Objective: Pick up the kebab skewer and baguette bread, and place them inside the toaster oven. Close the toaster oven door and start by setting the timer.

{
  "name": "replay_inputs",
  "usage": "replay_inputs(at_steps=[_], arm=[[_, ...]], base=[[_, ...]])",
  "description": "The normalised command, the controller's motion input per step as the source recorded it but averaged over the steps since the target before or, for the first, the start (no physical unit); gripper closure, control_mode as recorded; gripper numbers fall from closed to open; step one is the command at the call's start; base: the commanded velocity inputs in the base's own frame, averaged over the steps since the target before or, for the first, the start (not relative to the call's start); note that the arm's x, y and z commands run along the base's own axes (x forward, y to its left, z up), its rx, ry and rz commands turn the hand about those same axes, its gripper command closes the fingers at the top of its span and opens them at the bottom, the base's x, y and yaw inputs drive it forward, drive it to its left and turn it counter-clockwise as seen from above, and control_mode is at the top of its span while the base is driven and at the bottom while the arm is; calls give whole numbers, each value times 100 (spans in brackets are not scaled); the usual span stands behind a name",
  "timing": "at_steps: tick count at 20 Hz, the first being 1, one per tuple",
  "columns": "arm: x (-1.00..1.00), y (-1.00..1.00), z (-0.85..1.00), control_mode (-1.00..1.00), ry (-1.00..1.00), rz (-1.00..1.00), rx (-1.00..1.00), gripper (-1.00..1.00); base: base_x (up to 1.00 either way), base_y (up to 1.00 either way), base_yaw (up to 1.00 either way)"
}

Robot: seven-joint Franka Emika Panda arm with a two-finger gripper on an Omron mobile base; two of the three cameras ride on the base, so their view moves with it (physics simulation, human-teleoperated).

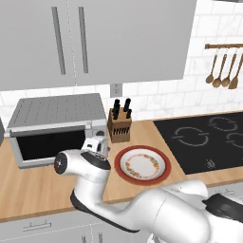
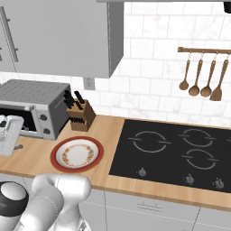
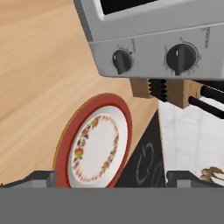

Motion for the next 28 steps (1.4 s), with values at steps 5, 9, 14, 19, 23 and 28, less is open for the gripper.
replay_inputs(at_steps=[5,9,14,19,23,28], arm=[[21,-24,-25,-100,15,56,0,-100],[45,1,-26,-100,13,30,-5,-100],[5,19,-17,-100,2,11,-10,-100],[20,27,-2,-100,0,0,-6,-100],[41,19,0,-100,0,0,-3,-100],[25,24,-1,-100,-1,0,-2,-100]], base=[[0,0,0],[0,0,0],[0,0,0],[0,0,0],[0,0,0],[0,0,0]])
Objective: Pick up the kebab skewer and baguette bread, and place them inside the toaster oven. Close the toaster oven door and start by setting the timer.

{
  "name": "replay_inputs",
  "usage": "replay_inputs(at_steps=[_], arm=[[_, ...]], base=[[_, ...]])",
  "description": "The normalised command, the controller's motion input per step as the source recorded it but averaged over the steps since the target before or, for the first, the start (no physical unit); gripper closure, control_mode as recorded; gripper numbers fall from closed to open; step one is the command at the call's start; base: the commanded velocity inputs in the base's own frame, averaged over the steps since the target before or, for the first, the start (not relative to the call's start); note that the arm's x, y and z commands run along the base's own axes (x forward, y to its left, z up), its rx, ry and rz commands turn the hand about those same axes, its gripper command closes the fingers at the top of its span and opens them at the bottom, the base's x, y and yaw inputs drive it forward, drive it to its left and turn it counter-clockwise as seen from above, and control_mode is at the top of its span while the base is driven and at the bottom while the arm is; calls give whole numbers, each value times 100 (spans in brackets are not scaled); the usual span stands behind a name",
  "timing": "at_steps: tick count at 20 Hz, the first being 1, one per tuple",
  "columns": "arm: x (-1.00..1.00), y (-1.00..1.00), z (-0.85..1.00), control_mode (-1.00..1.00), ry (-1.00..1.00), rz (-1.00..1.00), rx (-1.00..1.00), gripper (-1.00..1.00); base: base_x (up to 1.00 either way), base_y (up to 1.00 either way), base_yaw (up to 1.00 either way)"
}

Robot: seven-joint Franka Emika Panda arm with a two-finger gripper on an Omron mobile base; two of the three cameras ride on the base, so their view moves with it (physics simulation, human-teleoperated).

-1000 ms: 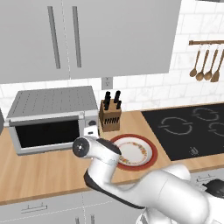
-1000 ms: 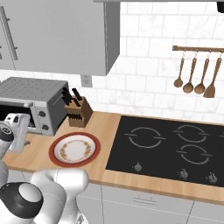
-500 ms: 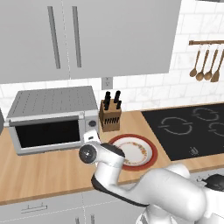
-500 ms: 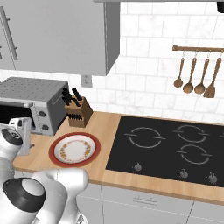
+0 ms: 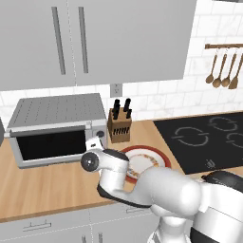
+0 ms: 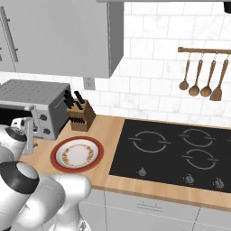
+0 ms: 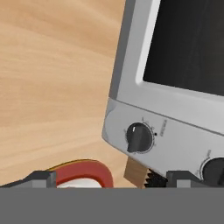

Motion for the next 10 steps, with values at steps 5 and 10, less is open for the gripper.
replay_inputs(at_steps=[5,10], arm=[[21,14,-2,-100,-4,-1,0,-100],[19,0,-15,-100,0,-1,0,-100]], base=[[0,0,0],[0,0,0]])
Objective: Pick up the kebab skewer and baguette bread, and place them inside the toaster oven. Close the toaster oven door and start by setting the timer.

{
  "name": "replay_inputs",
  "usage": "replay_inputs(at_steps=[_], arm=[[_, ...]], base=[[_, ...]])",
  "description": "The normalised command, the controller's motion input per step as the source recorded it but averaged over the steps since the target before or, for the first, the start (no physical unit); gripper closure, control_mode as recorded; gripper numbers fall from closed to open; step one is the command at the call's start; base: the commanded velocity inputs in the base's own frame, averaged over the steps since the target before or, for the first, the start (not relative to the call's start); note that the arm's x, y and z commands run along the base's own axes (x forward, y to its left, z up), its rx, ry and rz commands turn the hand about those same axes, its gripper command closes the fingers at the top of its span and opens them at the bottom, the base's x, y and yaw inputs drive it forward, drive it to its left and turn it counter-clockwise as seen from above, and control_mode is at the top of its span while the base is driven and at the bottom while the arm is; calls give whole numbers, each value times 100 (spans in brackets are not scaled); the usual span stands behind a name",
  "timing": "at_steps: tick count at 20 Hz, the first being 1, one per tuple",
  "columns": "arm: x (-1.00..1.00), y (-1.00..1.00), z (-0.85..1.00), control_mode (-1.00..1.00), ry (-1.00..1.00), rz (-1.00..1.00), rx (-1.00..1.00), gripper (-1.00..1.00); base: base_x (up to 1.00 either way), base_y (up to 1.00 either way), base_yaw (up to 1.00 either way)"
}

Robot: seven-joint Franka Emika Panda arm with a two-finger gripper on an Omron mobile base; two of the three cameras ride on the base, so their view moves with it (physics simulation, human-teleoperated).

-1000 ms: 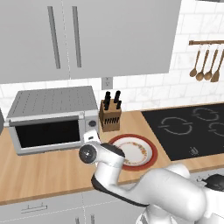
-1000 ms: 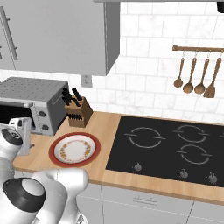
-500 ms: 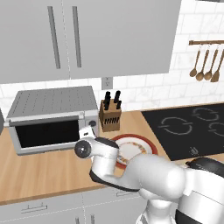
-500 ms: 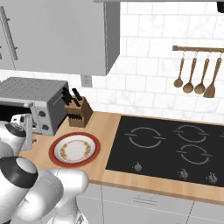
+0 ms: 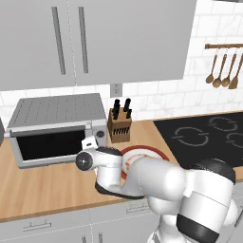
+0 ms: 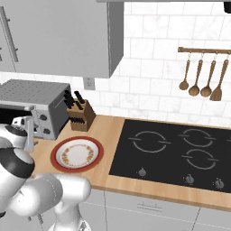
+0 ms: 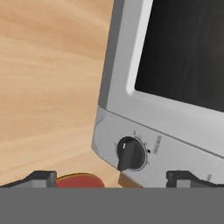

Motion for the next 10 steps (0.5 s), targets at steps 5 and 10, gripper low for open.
replay_inputs(at_steps=[5,10], arm=[[15,0,-9,-100,0,-1,0,-100],[15,0,-15,-100,-2,-2,0,-100]], base=[[0,0,0],[0,0,0]])
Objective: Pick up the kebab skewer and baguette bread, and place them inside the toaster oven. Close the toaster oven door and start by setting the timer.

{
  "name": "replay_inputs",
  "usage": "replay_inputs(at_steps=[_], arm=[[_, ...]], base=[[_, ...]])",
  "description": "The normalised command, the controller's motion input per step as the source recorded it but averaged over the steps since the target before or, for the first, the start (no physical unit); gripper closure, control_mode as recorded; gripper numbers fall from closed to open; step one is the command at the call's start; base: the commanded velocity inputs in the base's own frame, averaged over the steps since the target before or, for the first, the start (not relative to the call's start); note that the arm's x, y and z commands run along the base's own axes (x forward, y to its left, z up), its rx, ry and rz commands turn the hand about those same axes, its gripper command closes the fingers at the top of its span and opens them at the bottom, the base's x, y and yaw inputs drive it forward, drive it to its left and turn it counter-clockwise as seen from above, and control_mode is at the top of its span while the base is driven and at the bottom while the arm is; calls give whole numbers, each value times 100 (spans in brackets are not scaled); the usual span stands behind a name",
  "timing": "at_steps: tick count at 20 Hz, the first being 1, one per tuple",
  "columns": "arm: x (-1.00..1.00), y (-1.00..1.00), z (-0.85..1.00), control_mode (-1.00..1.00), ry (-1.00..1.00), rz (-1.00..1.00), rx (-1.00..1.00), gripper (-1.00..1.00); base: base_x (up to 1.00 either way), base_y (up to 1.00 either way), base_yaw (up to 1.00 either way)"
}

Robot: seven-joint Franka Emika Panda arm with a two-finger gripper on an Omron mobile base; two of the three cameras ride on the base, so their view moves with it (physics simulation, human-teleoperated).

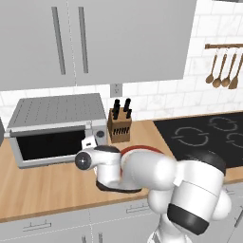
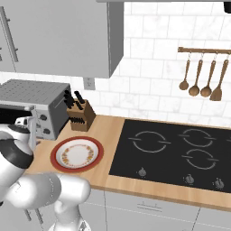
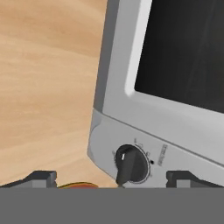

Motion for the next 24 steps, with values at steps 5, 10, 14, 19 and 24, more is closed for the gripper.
replay_inputs(at_steps=[5,10,14,19,24], arm=[[20,0,-11,-100,-5,-1,0,-100],[6,0,-23,-100,-10,-1,0,-100],[12,0,-13,-100,-14,0,0,-100],[25,0,0,-100,-9,0,0,-100],[12,0,-3,-100,-8,0,0,-100]], base=[[0,0,0],[0,0,0],[0,0,0],[0,0,0],[0,0,0]])
